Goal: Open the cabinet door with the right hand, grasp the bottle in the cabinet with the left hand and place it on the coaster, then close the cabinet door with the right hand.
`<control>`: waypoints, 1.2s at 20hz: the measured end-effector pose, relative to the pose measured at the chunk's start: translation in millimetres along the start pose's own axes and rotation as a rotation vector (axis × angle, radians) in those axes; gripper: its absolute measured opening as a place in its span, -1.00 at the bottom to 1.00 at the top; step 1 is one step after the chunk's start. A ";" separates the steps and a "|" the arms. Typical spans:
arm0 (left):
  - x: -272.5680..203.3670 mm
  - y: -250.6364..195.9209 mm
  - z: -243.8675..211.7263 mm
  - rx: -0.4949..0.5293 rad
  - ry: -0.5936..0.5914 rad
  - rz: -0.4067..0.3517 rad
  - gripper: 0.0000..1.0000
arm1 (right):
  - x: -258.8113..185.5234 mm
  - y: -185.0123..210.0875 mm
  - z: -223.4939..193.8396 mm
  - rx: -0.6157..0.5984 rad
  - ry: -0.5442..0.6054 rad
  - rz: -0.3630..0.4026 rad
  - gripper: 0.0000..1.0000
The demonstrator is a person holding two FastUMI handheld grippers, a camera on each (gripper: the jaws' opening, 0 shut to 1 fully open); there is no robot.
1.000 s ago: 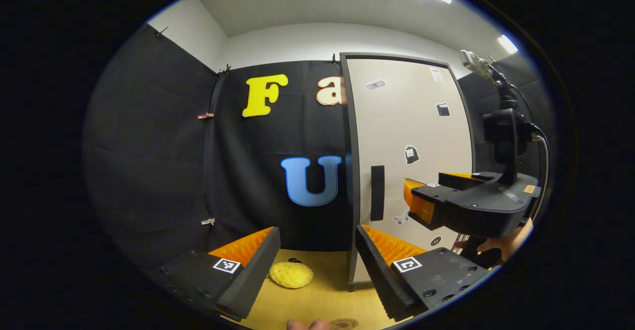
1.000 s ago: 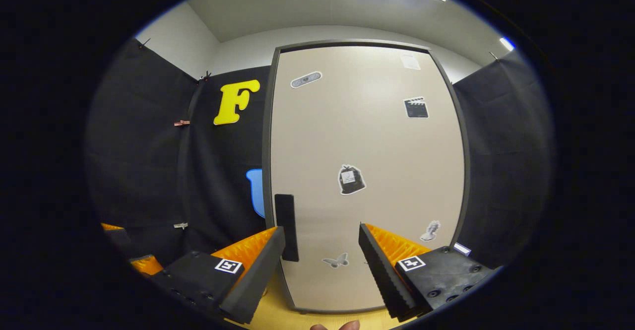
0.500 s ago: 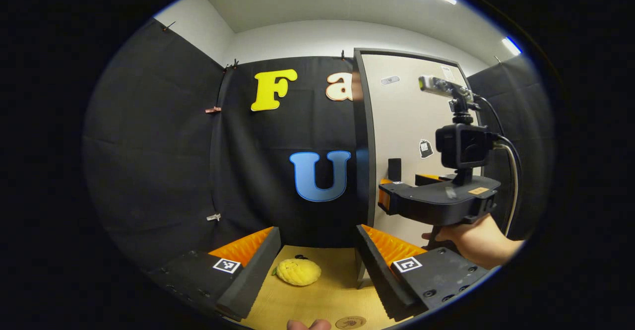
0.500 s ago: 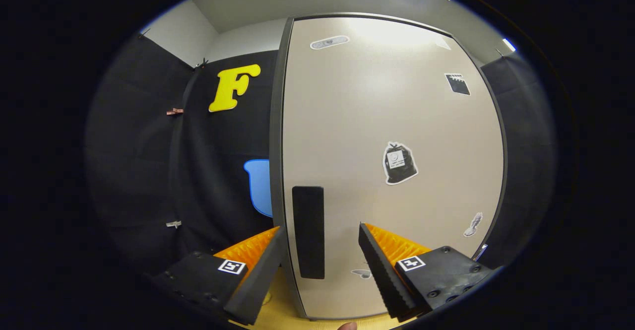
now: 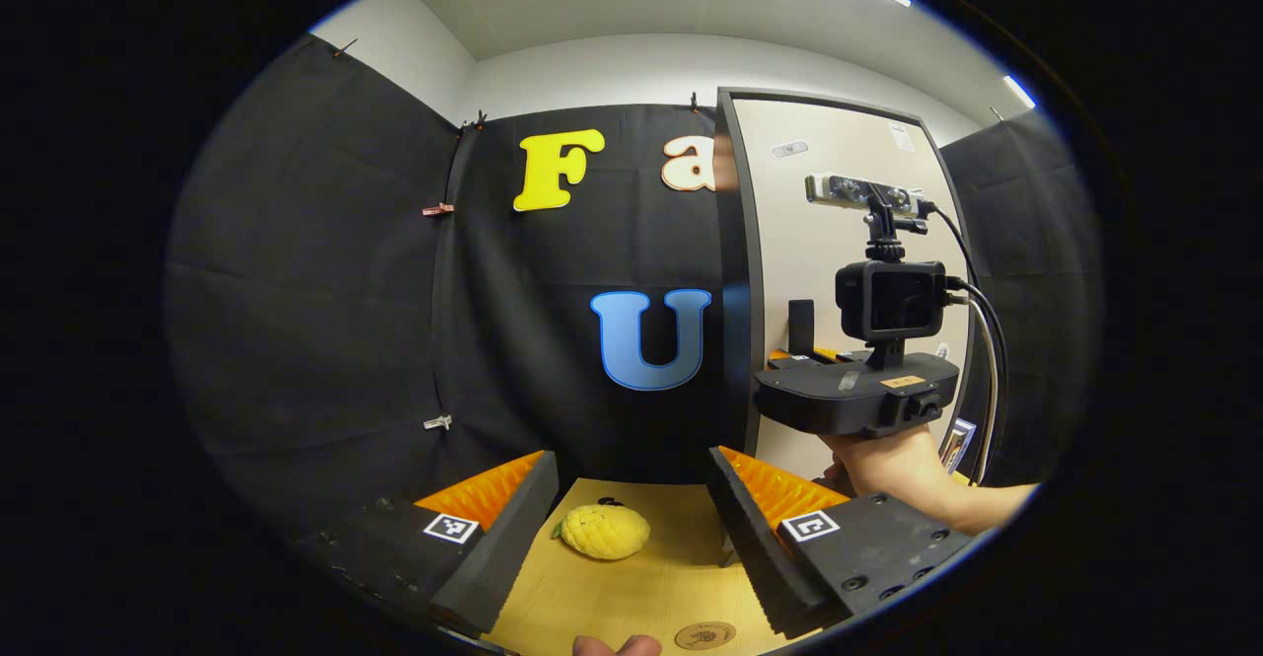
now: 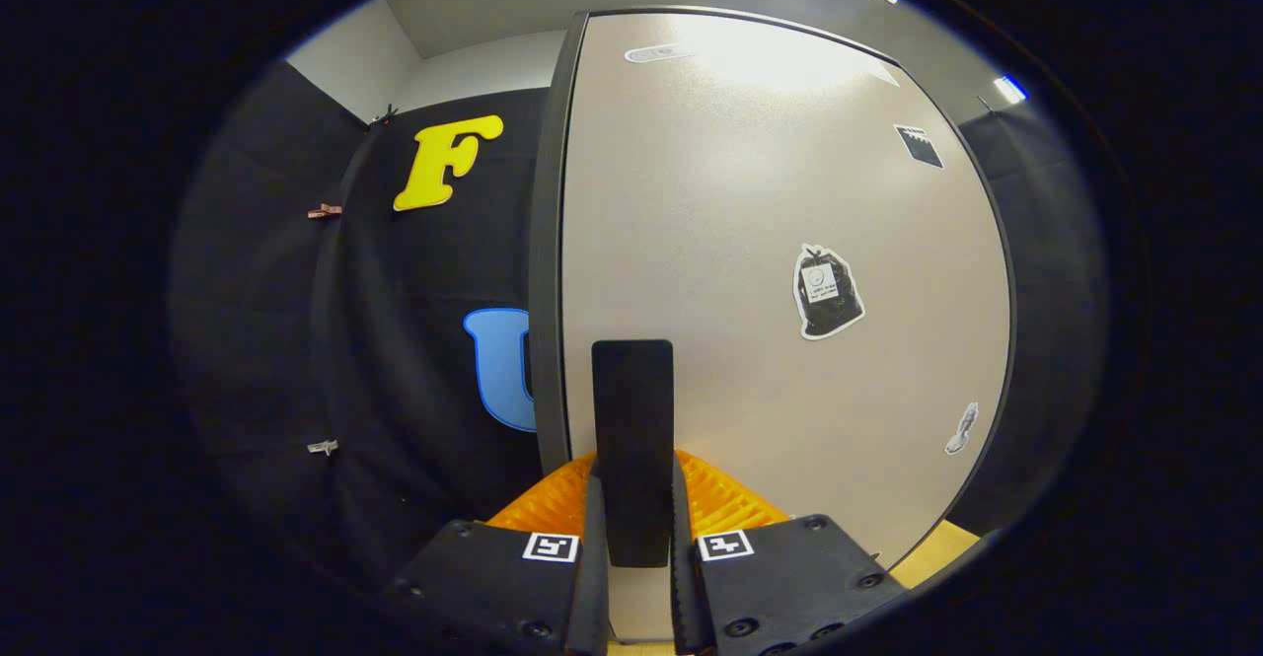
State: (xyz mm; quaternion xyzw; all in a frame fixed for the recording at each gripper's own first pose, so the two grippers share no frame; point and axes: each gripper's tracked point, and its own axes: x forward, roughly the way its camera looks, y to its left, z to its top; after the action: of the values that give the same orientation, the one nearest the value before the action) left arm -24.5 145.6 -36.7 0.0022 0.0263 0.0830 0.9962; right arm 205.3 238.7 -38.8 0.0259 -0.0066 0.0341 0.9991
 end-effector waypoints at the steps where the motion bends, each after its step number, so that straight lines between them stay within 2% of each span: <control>1: -2.0 0.4 0.0 -0.005 0.002 0.002 0.91 | -0.9 0.5 -0.1 0.009 0.011 0.012 -0.41; 2: -3.6 1.2 0.6 -0.006 0.001 0.006 0.91 | -3.4 1.2 0.2 0.017 0.014 0.029 -0.56; 8: -3.6 3.2 8.2 0.002 -0.011 0.021 0.92 | -43.9 2.1 2.6 0.009 0.021 0.146 -0.56; 14: -26.2 -13.0 9.0 -0.003 -0.021 0.013 0.91 | -87.3 -3.3 14.1 0.014 0.027 0.244 -0.56; 19: -33.9 -23.6 14.7 0.002 -0.030 0.003 0.91 | -132.4 -22.3 23.5 0.005 0.032 0.294 -0.57; 24: -30.6 -42.2 17.1 -0.004 -0.033 -0.031 0.91 | -167.5 -48.8 30.8 0.014 0.032 0.297 -0.57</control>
State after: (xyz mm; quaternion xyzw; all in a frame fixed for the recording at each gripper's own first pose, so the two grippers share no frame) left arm -46.8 98.9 -18.4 0.0012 0.0095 0.0674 0.9977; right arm 41.3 177.1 -13.0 0.0309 0.0059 0.1820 0.9828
